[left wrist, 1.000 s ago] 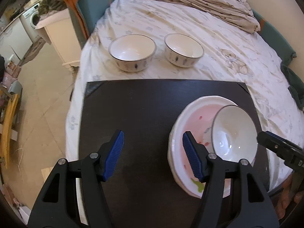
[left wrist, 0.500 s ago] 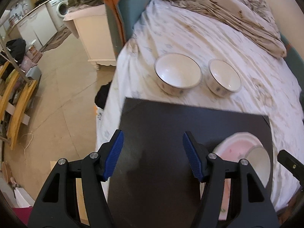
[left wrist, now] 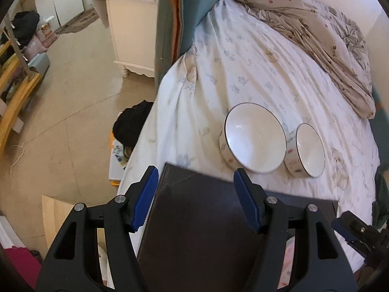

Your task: Organize plates and bowls

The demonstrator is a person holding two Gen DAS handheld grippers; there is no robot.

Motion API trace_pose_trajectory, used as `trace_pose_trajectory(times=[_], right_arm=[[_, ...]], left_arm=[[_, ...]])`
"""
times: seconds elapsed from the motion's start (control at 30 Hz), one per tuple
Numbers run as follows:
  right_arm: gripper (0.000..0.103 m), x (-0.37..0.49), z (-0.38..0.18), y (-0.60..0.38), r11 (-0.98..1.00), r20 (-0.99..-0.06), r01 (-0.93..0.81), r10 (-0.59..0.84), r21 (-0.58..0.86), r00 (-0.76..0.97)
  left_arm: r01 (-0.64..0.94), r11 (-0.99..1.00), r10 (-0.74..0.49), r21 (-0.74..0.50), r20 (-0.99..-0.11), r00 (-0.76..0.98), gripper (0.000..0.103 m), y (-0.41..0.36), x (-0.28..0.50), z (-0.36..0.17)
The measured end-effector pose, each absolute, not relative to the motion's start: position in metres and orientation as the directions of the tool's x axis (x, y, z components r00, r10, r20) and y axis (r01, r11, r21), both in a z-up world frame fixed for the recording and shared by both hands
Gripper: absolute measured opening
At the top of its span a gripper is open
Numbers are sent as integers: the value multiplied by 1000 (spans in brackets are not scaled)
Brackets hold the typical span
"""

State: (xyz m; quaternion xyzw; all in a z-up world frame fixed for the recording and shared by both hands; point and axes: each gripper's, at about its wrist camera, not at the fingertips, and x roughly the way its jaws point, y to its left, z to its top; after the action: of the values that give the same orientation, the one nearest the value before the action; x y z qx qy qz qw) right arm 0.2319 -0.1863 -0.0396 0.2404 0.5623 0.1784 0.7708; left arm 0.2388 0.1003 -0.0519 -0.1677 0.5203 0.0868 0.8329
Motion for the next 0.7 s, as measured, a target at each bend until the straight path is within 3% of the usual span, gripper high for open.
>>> trace_pose_trajectory(times=[0.33, 0.5, 0.63, 0.7], right_arm=[[63, 319, -79, -138, 818, -815, 83, 547, 569, 192], [39, 347, -105, -116, 801, -809, 121, 570, 586, 143], [31, 358, -117, -102, 809, -816, 112, 565, 578, 125], [28, 360, -122, -97, 822, -827, 103, 551, 561, 111]], left_arm=[[-243, 960, -50, -140, -938, 342, 59, 92, 313, -84], [-254, 951, -97, -177, -949, 299, 41, 97, 332, -101], [-230, 959, -96, -163, -956, 278, 33, 92, 341, -111], [-227, 958, -113, -176, -958, 264, 23, 90, 345, -117]])
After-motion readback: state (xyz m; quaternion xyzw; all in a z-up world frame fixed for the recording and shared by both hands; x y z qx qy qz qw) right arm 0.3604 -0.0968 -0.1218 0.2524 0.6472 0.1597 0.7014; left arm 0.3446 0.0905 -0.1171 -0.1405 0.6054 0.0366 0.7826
